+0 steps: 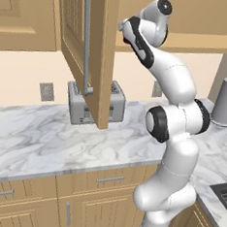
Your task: Sort all alcoholic drinks to one cabinet, and non-alcoholic drinks to the other.
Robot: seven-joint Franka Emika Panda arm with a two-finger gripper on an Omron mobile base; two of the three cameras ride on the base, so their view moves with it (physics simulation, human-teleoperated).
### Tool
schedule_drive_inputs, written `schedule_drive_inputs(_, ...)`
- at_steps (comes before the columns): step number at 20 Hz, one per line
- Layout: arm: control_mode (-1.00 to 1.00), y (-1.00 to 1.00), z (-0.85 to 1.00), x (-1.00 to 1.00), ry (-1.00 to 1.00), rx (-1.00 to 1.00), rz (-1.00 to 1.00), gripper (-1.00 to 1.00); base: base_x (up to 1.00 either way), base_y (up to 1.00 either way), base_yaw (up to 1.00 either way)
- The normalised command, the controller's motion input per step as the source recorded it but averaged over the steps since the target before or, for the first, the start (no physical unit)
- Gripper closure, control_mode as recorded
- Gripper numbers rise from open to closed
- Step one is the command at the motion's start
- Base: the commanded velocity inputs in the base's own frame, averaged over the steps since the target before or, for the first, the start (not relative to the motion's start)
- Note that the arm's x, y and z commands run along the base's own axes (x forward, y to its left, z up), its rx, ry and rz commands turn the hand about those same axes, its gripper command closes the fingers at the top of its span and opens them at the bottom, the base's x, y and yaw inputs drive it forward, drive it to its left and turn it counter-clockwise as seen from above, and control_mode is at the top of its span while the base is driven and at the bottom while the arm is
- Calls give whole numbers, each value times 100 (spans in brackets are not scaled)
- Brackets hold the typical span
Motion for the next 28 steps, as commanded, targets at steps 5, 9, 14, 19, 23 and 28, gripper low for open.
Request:
schedule_drive_inputs(5, -100, 0, -3, 16, -1, 0, 0, 100, 0, 0, 0)
schedule_drive_inputs(9, -100, 0, -3, 18, 0, 0, 0, 100, 0, 0, 0)
schedule_drive_inputs(14, -100, 0, -6, 22, 0, 0, 0, 100, 0, 0, 0)
schedule_drive_inputs(19, -100, 1, -7, 20, 1, 0, 0, 100, 0, 0, 0)
schedule_drive_inputs(23, -100, 4, -2, 14, 5, 0, 0, 100, 0, 0, 0)
schedule_drive_inputs(28, -100, 2, -6, 5, 5, 0, 0, 100, 0, 0, 0)
